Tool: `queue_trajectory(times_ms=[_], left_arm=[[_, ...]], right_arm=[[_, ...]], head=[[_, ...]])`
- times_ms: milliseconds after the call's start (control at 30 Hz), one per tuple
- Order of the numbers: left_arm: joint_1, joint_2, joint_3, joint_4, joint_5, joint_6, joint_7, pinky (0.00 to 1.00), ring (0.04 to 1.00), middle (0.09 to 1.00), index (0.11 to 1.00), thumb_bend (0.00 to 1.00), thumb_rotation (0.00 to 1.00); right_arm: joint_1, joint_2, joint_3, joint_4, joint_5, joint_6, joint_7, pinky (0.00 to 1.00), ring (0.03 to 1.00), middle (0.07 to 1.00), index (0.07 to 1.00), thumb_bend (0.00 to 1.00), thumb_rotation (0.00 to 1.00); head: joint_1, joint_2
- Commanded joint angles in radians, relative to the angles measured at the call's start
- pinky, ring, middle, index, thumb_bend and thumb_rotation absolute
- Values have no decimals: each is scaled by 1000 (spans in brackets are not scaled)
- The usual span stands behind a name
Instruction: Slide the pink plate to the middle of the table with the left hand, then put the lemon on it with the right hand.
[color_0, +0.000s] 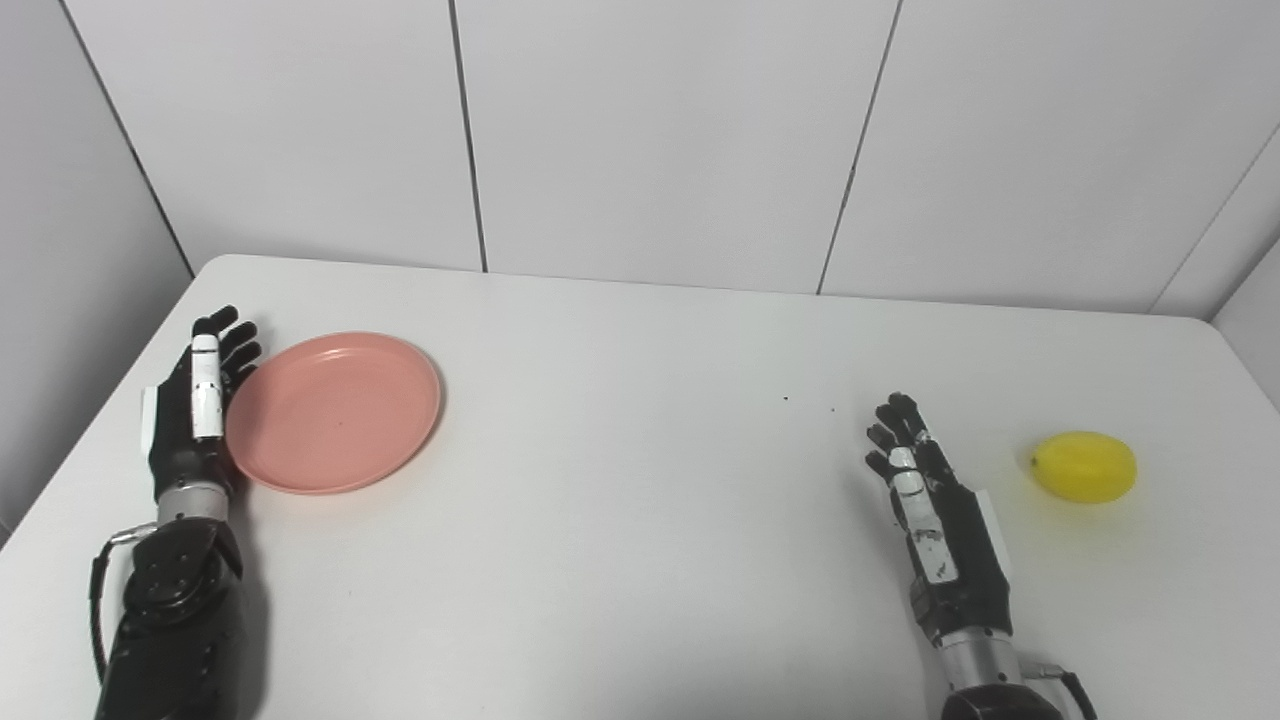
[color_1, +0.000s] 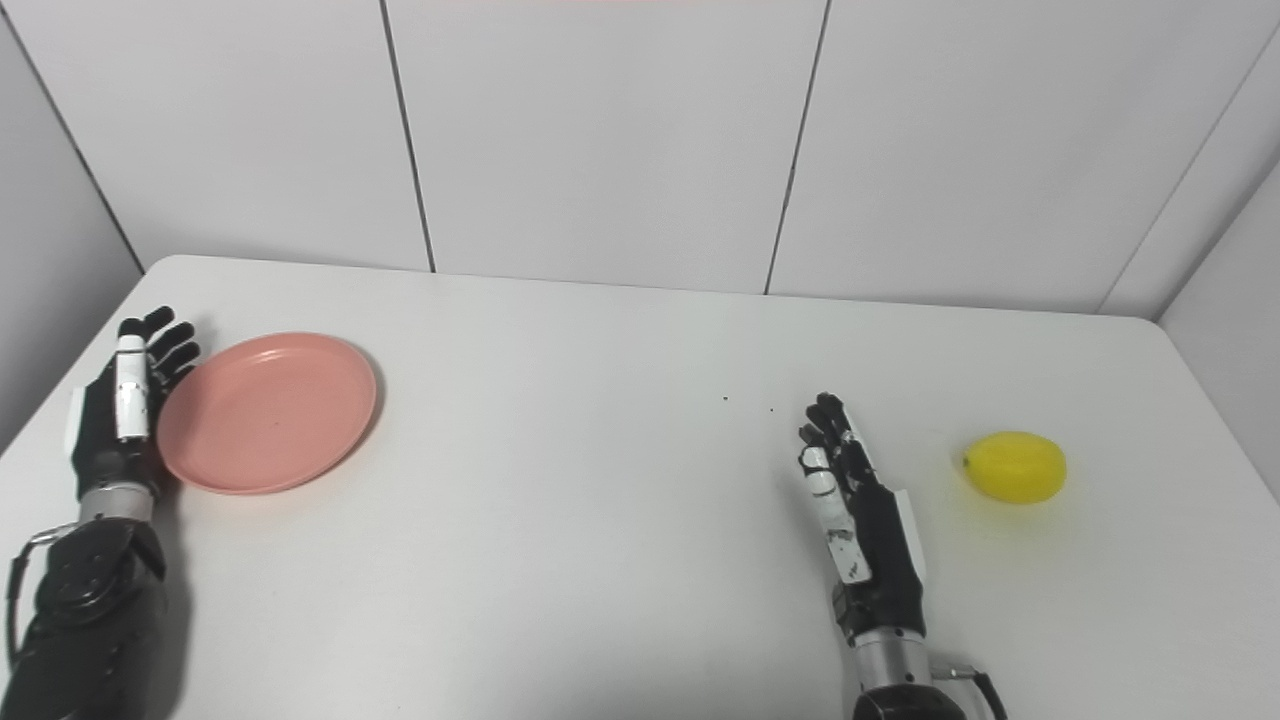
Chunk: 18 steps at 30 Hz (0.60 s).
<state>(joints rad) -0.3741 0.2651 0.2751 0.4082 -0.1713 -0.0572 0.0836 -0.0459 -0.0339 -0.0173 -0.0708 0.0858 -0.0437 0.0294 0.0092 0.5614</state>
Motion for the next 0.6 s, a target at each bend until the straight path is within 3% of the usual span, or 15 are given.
queue_trajectory(times_ms=[0,333,467,567], left_arm=[[-16,-11,-16,-34,-20,9,-35,818,819,809,799,487,1000],[-3,-49,-47,-92,-29,48,-53,894,837,810,791,514,1000],[0,-69,-58,-104,-28,32,-60,839,821,808,794,522,1000],[1,-76,-69,-119,-23,38,-68,865,838,823,809,528,1000]], right_arm=[[-24,2,-4,-17,4,-52,6,923,923,928,919,500,802],[-23,4,-4,-27,14,-42,7,920,919,923,910,499,789],[-23,3,-2,-31,1,-40,2,916,920,925,914,494,806],[-23,6,-4,-31,7,-39,3,914,917,922,907,505,783]], head=[[-2,1],[-4,4],[-2,5],[-2,5]])
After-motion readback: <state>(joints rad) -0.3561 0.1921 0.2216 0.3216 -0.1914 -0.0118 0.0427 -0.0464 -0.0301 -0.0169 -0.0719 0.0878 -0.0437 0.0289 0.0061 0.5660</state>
